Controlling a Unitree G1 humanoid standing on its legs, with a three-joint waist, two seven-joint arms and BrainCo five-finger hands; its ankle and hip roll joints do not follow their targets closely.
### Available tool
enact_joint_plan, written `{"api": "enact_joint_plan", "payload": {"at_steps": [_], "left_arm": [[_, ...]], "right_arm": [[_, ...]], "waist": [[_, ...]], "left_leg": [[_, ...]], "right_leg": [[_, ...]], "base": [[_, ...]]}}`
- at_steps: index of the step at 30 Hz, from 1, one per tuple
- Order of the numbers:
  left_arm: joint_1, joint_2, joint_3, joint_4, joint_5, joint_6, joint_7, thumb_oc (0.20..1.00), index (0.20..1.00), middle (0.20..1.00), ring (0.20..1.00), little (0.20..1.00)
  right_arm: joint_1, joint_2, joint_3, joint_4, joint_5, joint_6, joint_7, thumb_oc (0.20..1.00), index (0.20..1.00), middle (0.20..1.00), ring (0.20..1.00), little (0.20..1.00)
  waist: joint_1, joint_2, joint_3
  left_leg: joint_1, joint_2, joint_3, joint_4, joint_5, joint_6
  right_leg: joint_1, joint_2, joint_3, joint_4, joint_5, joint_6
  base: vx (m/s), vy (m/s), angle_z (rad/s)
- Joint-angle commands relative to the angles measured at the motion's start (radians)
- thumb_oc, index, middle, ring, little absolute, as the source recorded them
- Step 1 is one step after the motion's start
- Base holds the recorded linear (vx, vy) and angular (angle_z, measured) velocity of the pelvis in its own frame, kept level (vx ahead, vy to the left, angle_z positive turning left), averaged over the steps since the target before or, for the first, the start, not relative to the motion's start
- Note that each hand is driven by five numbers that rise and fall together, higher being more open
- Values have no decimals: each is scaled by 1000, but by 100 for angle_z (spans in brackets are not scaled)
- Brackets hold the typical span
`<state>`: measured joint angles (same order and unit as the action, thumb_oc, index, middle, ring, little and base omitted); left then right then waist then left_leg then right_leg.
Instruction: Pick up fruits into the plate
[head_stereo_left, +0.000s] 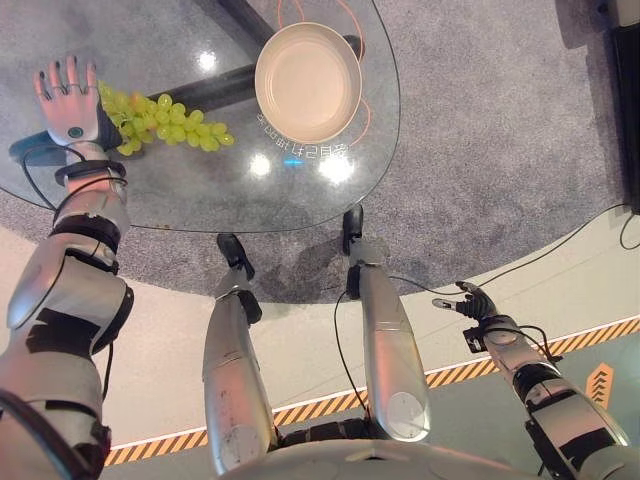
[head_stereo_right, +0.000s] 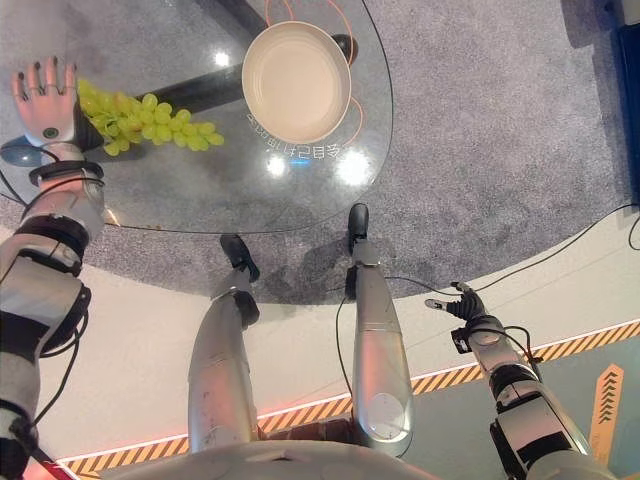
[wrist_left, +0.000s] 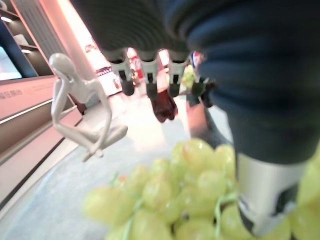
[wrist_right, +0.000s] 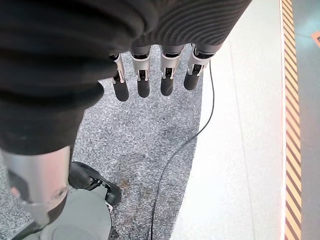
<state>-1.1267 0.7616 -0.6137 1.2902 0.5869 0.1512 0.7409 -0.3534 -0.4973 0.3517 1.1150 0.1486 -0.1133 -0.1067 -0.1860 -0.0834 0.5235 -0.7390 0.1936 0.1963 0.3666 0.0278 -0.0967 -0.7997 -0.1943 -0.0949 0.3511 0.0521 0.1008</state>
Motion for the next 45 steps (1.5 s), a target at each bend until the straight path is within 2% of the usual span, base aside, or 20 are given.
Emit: {"api": "enact_joint_plan", "payload": {"at_steps": [1,6,10,12,13,14,15,16,17,19,21,23,25,28,36,38,39,40,41,45], "left_arm": [[-55,83,25,53,-10,-2,18,1000,1000,1000,1000,1000],[-58,78,9,57,24,-68,-18,1000,1000,1000,1000,1000],[-62,72,-23,56,29,-95,-89,1000,1000,1000,1000,1000],[-57,62,-76,62,13,-99,-255,1000,1000,1000,1000,1000],[-56,62,-77,61,11,-97,-260,1000,1000,1000,1000,1000],[-42,58,-96,69,-26,-106,-332,1000,1000,1000,1000,1000],[-42,59,-101,69,-31,-109,-343,1000,1000,1000,1000,1000],[-40,56,-121,71,-42,-98,-430,1000,1000,1000,1000,1000],[-39,55,-134,72,-60,-88,-475,1000,1000,1000,1000,1000],[-36,59,-154,62,-77,-84,-525,1000,1000,1000,1000,1000],[-39,61,-169,51,-90,-53,-599,1000,1000,1000,1000,1000],[-39,64,-176,49,-92,-55,-643,1000,1000,1000,1000,1000],[-32,66,-184,47,-88,-30,-745,1000,1000,1000,1000,1000],[-21,66,-180,41,-88,3,-768,1000,1000,1000,1000,1000],[-8,74,-171,53,-75,33,-788,1000,1000,1000,1000,1000],[-1,67,-164,59,-68,61,-803,1000,1000,1000,1000,1000],[6,65,-158,64,-69,75,-817,865,865,865,865,865],[14,62,-152,70,-69,77,-821,395,395,395,395,395],[20,58,-147,75,-60,74,-831,200,200,200,200,200],[44,39,-142,77,-28,82,-871,200,200,200,200,200]], "right_arm": [[107,-57,20,-52,35,-11,-31,1000,1000,1000,1000,1000],[110,-55,22,-72,45,-21,-35,1000,1000,1000,1000,1000],[109,-59,25,-102,44,-14,-45,1000,1000,1000,1000,1000],[102,-73,23,-132,44,2,-57,1000,1000,1000,1000,1000],[102,-74,22,-135,43,4,-58,1000,1000,1000,1000,1000],[102,-84,18,-154,38,8,-60,1000,1000,1000,1000,1000],[103,-86,17,-155,38,7,-60,1000,1000,1000,1000,1000],[105,-97,13,-166,37,5,-63,1000,1000,1000,1000,1000],[105,-102,10,-176,34,6,-67,1000,1000,1000,1000,1000],[107,-114,3,-194,29,11,-71,1000,1000,1000,1000,1000],[112,-124,-2,-218,29,14,-80,1000,1000,1000,1000,1000],[114,-131,-6,-232,32,17,-82,1000,1000,1000,1000,1000],[117,-141,-10,-263,30,34,-89,1000,1000,1000,1000,1000],[122,-148,-15,-281,30,43,-92,1000,1000,1000,1000,1000],[127,-158,-24,-313,35,52,-89,1000,1000,1000,1000,1000],[124,-157,-22,-323,39,54,-99,1000,1000,1000,1000,1000],[123,-159,-21,-331,42,55,-106,1000,1000,1000,1000,1000],[123,-160,-22,-335,43,53,-113,1000,1000,1000,1000,1000],[119,-161,-22,-340,45,53,-119,1000,1000,1000,1000,1000],[105,-170,-30,-370,52,73,-126,1000,1000,1000,1000,1000]], "waist": [[-6,-33,-4],[-9,-39,-4],[-16,-37,-4],[-25,-29,-4],[-25,-29,-4],[-30,-25,-4],[-31,-24,-4],[-36,-20,-4],[-39,-17,-4],[-42,-12,-4],[-46,-11,-4],[-48,-10,-4],[-50,-8,-4],[-50,-9,-4],[-47,-19,-4],[-46,-22,-4],[-45,-24,-4],[-44,-25,-4],[-43,-27,-4],[-42,-33,-4]], "left_leg": [[-47,-71,-10,100,-121,3],[-54,-68,-10,102,-121,2],[-60,-66,-5,99,-120,1],[-72,-66,2,100,-117,1],[-72,-66,2,100,-117,1],[-77,-66,5,102,-117,2],[-77,-66,6,102,-116,2],[-77,-66,10,101,-116,2],[-80,-65,12,101,-115,2],[-83,-64,16,101,-115,1],[-87,-63,18,104,-116,2],[-92,-62,17,107,-115,2],[-102,-60,17,111,-113,0],[-106,-57,16,115,-115,0],[-112,-52,5,112,-109,-3],[-117,-52,1,113,-108,-2],[-118,-53,-2,111,-108,-2],[-118,-53,-3,110,-107,-2],[-120,-53,-5,110,-107,-3],[-118,-53,-8,107,-107,-2]], "right_leg": [[12,93,-19,6,-47,-17],[7,94,-21,3,-40,-14],[-1,92,-20,-1,-36,-12],[-16,91,-16,-1,-31,-11],[-17,91,-15,0,-31,-11],[-24,89,-13,2,-29,-9],[-24,89,-13,2,-29,-9],[-27,88,-11,2,-29,-9],[-32,87,-9,2,-29,-8],[-36,86,-9,4,-29,-7],[-41,86,-8,7,-30,-7],[-45,86,-7,8,-29,-6],[-53,86,-6,9,-28,-6],[-58,86,-7,16,-30,-7],[-56,90,-9,10,-29,-7],[-60,92,-8,11,-29,-7],[-60,94,-8,10,-28,-8],[-60,95,-8,10,-29,-8],[-60,96,-8,11,-29,-8],[-58,100,-12,12,-30,-9]], "base": [[28,-33,1],[9,-13,0],[0,0,0],[28,47,0],[28,67,0],[17,45,0],[31,75,-2],[21,59,-2],[29,71,-2],[21,42,0],[0,0,0],[8,0,-2],[22,-2,-3],[34,-3,-3],[2,-4,0],[5,-19,1],[8,-43,1],[7,-37,0],[0,0,0],[2,-12,-3]]}}
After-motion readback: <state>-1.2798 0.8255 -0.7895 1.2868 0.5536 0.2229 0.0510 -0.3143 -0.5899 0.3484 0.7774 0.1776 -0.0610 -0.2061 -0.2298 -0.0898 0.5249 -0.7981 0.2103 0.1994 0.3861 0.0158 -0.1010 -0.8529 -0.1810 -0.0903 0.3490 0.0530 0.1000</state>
